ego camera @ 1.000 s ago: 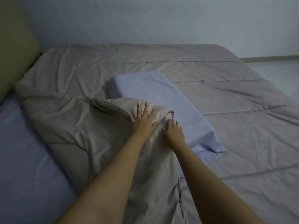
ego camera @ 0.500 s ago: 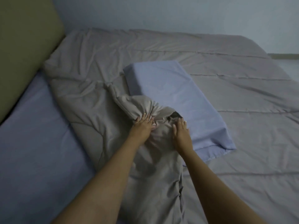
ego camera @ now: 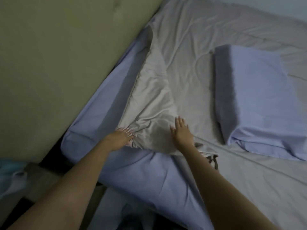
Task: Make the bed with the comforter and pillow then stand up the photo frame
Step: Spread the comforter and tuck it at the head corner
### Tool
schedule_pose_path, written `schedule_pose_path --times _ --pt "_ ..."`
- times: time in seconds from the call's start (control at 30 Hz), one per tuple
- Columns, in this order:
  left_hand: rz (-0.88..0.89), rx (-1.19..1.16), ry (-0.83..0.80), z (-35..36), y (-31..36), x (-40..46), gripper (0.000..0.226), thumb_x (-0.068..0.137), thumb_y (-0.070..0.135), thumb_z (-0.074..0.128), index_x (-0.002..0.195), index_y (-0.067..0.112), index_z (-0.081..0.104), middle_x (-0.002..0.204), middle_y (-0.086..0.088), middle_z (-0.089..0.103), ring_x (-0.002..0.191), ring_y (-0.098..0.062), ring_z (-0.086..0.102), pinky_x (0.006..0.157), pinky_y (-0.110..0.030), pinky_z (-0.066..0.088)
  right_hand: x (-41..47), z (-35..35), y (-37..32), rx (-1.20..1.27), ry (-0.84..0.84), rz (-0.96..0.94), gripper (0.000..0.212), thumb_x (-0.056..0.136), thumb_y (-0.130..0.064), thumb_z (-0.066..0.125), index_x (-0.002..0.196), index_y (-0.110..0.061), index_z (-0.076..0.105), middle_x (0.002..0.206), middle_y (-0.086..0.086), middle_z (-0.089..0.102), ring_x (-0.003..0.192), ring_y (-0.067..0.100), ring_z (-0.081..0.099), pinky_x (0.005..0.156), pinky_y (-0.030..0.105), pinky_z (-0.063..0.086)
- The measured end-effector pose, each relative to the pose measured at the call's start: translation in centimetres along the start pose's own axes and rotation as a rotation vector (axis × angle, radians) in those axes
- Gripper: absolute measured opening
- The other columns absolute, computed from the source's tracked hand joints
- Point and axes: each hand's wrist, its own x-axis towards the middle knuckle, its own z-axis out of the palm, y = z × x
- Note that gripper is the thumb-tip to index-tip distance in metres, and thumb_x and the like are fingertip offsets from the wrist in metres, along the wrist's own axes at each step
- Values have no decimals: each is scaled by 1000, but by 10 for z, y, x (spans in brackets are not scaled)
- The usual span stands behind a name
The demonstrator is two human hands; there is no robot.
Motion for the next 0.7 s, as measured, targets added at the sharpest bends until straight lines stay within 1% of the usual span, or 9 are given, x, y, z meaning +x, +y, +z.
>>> schedule_pose_path --times 0.1,0.2,0.33,0.43,0.5,0.57,0.6,0.63,0.7 --pt "-101 -47 -56 49 -29 -54 45 103 34 31 145 18 38 156 -2 27 143 -20 22 116 -37 12 -17 54 -58 -66 -142 -121 57 104 -33 25 152 -5 14 160 12 9 149 24 5 120 35 3" --pt "-274 -240 -82 94 -52 -80 44 101 37 36 142 22 43 156 -2 26 145 -25 15 118 -42 9 -24 107 -102 -145 -257 -212 60 103 -36 27 153 -9 10 161 8 5 149 23 0 119 37 2" --pt "-561 -479 87 145 -58 -60 52 102 42 31 150 22 29 162 -4 10 149 -27 -3 118 -53 2 -10 172 -132 -282 -280 -327 68 100 -46 31 154 -16 3 161 6 -5 149 23 -8 120 39 -3" --pt "-782 -685 256 174 -49 -28 62 98 52 34 153 33 14 163 -3 -3 148 -32 -13 112 -64 -3 10 217 -134 -356 -259 -344 79 91 -64 18 153 -19 -2 159 2 -15 148 23 -14 120 42 -5" --pt "-854 -747 330 192 -45 -4 67 94 59 36 152 39 7 162 -4 -9 147 -35 -15 111 -63 -5 19 243 -128 -395 -248 -369 84 84 -67 11 153 -20 5 156 -2 -11 147 25 -7 119 44 5" --pt "-864 -775 350 208 -43 17 67 94 53 43 152 36 15 162 -7 0 148 -34 -5 113 -61 4 24 265 -122 -411 -200 -391 72 90 -56 22 147 -16 34 155 0 15 143 31 23 110 48 33" --pt "-852 -766 378 215 -42 26 64 94 47 46 151 28 26 161 -11 12 148 -36 8 112 -61 15 26 274 -120 -393 -159 -394 64 93 -50 24 141 -13 45 152 2 29 138 33 35 104 49 41" --pt "-834 -754 409 220 -43 32 58 93 40 47 147 20 39 156 -15 28 144 -38 24 108 -60 27 27 280 -121 -362 -138 -387 61 97 -46 21 136 -10 52 148 4 40 134 34 41 103 47 43" --pt "-775 -729 427 228 -47 34 53 89 32 40 131 5 58 139 -20 52 129 -41 48 96 -55 45 27 284 -129 -281 -137 -352 67 102 -41 9 131 -5 57 142 10 50 132 36 43 109 42 34"
